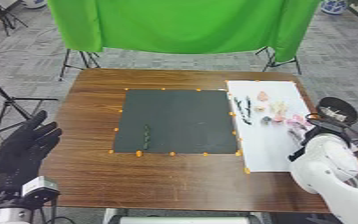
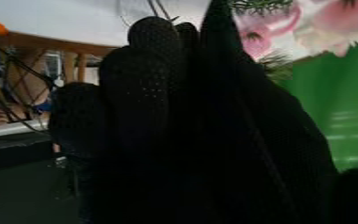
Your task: Arrange flowers
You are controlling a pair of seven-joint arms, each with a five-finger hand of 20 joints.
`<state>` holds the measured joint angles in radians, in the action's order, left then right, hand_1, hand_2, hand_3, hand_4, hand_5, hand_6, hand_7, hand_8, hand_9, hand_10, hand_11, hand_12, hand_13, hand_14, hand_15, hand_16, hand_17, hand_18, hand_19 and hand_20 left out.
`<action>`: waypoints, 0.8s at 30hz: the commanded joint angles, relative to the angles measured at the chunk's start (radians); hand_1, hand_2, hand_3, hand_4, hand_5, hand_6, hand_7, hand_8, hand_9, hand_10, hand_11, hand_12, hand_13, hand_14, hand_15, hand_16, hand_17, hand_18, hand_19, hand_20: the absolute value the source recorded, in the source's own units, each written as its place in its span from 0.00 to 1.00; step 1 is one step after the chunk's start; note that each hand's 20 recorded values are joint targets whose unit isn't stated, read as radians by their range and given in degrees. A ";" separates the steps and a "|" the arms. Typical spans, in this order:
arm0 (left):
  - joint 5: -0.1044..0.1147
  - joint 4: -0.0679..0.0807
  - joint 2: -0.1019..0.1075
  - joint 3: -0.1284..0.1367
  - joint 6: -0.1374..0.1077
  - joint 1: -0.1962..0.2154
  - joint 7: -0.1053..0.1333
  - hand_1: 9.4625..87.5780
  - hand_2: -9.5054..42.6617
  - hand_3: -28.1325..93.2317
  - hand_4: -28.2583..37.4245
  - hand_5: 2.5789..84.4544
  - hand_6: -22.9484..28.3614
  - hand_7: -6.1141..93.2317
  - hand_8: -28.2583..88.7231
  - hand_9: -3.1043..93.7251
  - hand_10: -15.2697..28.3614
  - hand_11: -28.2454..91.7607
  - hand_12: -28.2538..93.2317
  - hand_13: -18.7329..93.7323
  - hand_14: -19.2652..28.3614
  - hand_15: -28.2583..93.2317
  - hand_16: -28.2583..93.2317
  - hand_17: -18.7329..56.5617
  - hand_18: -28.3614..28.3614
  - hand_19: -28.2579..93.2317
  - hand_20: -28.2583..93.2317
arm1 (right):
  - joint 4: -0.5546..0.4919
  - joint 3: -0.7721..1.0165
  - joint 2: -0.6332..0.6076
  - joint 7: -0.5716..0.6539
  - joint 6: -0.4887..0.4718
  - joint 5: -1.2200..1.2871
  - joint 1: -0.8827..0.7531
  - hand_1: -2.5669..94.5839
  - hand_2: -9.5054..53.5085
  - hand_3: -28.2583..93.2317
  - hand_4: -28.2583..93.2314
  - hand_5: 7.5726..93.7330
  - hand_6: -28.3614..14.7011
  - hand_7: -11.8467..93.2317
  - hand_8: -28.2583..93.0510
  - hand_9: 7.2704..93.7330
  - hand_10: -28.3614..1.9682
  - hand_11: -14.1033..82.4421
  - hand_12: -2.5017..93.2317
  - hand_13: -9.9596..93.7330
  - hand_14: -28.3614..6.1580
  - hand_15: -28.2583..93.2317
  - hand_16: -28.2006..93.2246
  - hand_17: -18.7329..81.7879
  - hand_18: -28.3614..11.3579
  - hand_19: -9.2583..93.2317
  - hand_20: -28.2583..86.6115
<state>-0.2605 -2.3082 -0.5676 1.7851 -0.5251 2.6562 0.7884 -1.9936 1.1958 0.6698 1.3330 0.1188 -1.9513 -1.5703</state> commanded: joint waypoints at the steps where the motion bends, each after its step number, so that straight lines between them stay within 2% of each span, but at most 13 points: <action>1: 0.006 -0.011 -0.004 0.019 0.000 0.033 0.017 0.26 0.31 0.77 0.11 0.44 0.64 0.16 0.17 0.37 0.78 0.47 0.32 0.33 0.89 0.62 0.14 0.12 0.86 0.57 0.29 | -0.069 0.016 -0.014 -0.034 0.010 -0.022 0.046 0.72 0.05 0.76 0.02 0.91 0.36 0.24 0.36 0.93 0.22 0.46 0.19 0.92 0.40 0.73 0.28 0.87 0.41 1.00 0.22; 3: 0.012 -0.013 0.000 0.029 -0.002 0.047 0.027 0.26 0.31 0.77 0.11 0.44 0.64 0.16 0.18 0.37 0.78 0.47 0.32 0.33 0.89 0.62 0.14 0.12 0.86 0.57 0.29 | -0.087 0.005 -0.013 -0.048 0.004 -0.017 0.073 0.70 0.04 0.77 0.01 0.92 0.41 0.24 0.36 0.97 0.29 0.43 0.20 0.97 0.50 0.67 0.31 0.91 0.53 1.00 0.15; 6: 0.035 -0.016 0.026 0.042 -0.008 0.067 0.052 0.26 0.31 0.77 0.11 0.44 0.64 0.16 0.18 0.37 0.78 0.47 0.32 0.33 0.89 0.62 0.14 0.12 0.86 0.57 0.29 | -0.116 -0.009 -0.009 -0.070 -0.006 -0.009 0.108 0.69 0.03 0.78 0.01 0.93 0.46 0.24 0.36 0.99 0.36 0.42 0.21 0.99 0.58 0.64 0.33 0.93 0.57 1.00 0.14; 8: 0.041 -0.016 0.034 0.049 -0.010 0.074 0.063 0.26 0.31 0.77 0.11 0.44 0.64 0.16 0.18 0.37 0.78 0.47 0.32 0.33 0.89 0.62 0.14 0.12 0.86 0.57 0.29 | -0.129 -0.030 -0.001 -0.079 -0.007 0.000 0.143 0.68 0.03 0.78 0.01 0.93 0.49 0.24 0.36 0.99 0.39 0.42 0.21 1.00 0.61 0.63 0.35 0.93 0.59 1.00 0.13; 9: 0.028 -0.016 0.024 0.055 -0.008 0.070 0.044 0.26 0.31 0.77 0.11 0.44 0.64 0.16 0.18 0.37 0.78 0.47 0.32 0.33 0.89 0.62 0.14 0.12 0.86 0.57 0.29 | -0.134 -0.047 0.004 -0.078 -0.009 0.000 0.165 0.68 0.03 0.78 0.01 0.93 0.49 0.24 0.36 0.99 0.40 0.42 0.21 1.00 0.62 0.63 0.35 0.94 0.60 1.00 0.13; 10: 0.037 -0.020 0.028 0.059 -0.013 0.082 0.059 0.26 0.31 0.77 0.11 0.44 0.64 0.16 0.18 0.37 0.78 0.47 0.32 0.33 0.89 0.62 0.14 0.12 0.86 0.57 0.29 | -0.134 -0.070 0.012 -0.089 -0.021 0.004 0.196 0.68 0.03 0.78 0.01 0.93 0.49 0.24 0.36 1.00 0.40 0.42 0.21 1.00 0.63 0.64 0.35 0.94 0.60 1.00 0.14; 11: 0.027 -0.018 0.021 0.062 -0.008 0.076 0.047 0.26 0.31 0.77 0.11 0.44 0.64 0.16 0.18 0.37 0.78 0.47 0.32 0.33 0.89 0.62 0.14 0.12 0.86 0.57 0.29 | -0.141 -0.090 0.017 -0.093 -0.020 0.008 0.218 0.68 0.02 0.78 0.01 0.93 0.50 0.24 0.36 1.00 0.41 0.42 0.21 1.00 0.63 0.64 0.35 0.94 0.61 1.00 0.14; 12: 0.038 -0.021 0.030 0.070 -0.012 0.087 0.059 0.26 0.31 0.77 0.11 0.44 0.64 0.16 0.18 0.37 0.78 0.47 0.32 0.33 0.89 0.62 0.14 0.12 0.86 0.57 0.29 | -0.144 -0.108 0.029 -0.101 -0.031 0.016 0.242 0.68 0.02 0.78 0.01 0.93 0.50 0.24 0.36 1.00 0.42 0.42 0.21 1.00 0.64 0.64 0.35 0.94 0.61 1.00 0.14; 13: 0.035 -0.023 0.028 0.076 -0.013 0.091 0.051 0.26 0.31 0.77 0.11 0.44 0.64 0.16 0.18 0.37 0.78 0.47 0.32 0.33 0.89 0.62 0.14 0.12 0.86 0.57 0.29 | -0.144 -0.128 0.043 -0.105 -0.045 0.024 0.267 0.68 0.02 0.78 0.01 0.93 0.50 0.24 0.36 1.00 0.42 0.42 0.21 1.00 0.64 0.64 0.35 0.94 0.61 1.00 0.14; 18: 0.035 -0.034 0.025 0.109 -0.022 0.124 0.054 0.26 0.31 0.77 0.11 0.44 0.64 0.16 0.18 0.37 0.78 0.47 0.32 0.33 0.89 0.62 0.14 0.12 0.86 0.57 0.29 | -0.111 -0.266 0.146 -0.133 -0.082 0.059 0.426 0.68 0.02 0.78 0.01 0.94 0.50 0.24 0.36 1.00 0.43 0.42 0.22 1.00 0.65 0.64 0.36 0.94 0.62 1.00 0.14; 19: 0.025 -0.035 0.016 0.113 -0.019 0.121 0.040 0.26 0.31 0.77 0.11 0.44 0.64 0.16 0.18 0.37 0.78 0.47 0.32 0.33 0.89 0.62 0.14 0.12 0.86 0.57 0.29 | -0.101 -0.288 0.173 -0.139 -0.095 0.069 0.453 0.68 0.02 0.78 0.01 0.94 0.50 0.24 0.36 1.00 0.43 0.42 0.22 1.00 0.65 0.64 0.36 0.94 0.62 1.00 0.14; 21: 0.023 -0.039 0.014 0.119 -0.024 0.126 0.037 0.26 0.31 0.77 0.11 0.44 0.64 0.16 0.18 0.37 0.78 0.47 0.32 0.33 0.89 0.62 0.14 0.12 0.86 0.57 0.29 | -0.078 -0.333 0.230 -0.154 -0.112 0.082 0.500 0.68 0.02 0.78 0.02 0.94 0.50 0.24 0.36 1.00 0.43 0.42 0.22 1.00 0.65 0.64 0.36 0.94 0.62 1.00 0.14; 24: 0.000 -0.044 -0.002 0.127 -0.022 0.122 0.004 0.26 0.31 0.77 0.11 0.44 0.64 0.16 0.18 0.37 0.78 0.47 0.32 0.33 0.89 0.62 0.14 0.12 0.86 0.57 0.29 | -0.032 -0.395 0.321 -0.169 -0.145 0.098 0.559 0.68 0.02 0.78 0.02 0.94 0.51 0.24 0.36 1.00 0.43 0.42 0.22 1.00 0.66 0.64 0.36 0.94 0.62 1.00 0.15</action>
<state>-0.2328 -2.3331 -0.5431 1.8981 -0.5366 2.7665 0.8302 -2.0767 0.9005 0.7862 1.2169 0.0260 -1.8846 -1.1597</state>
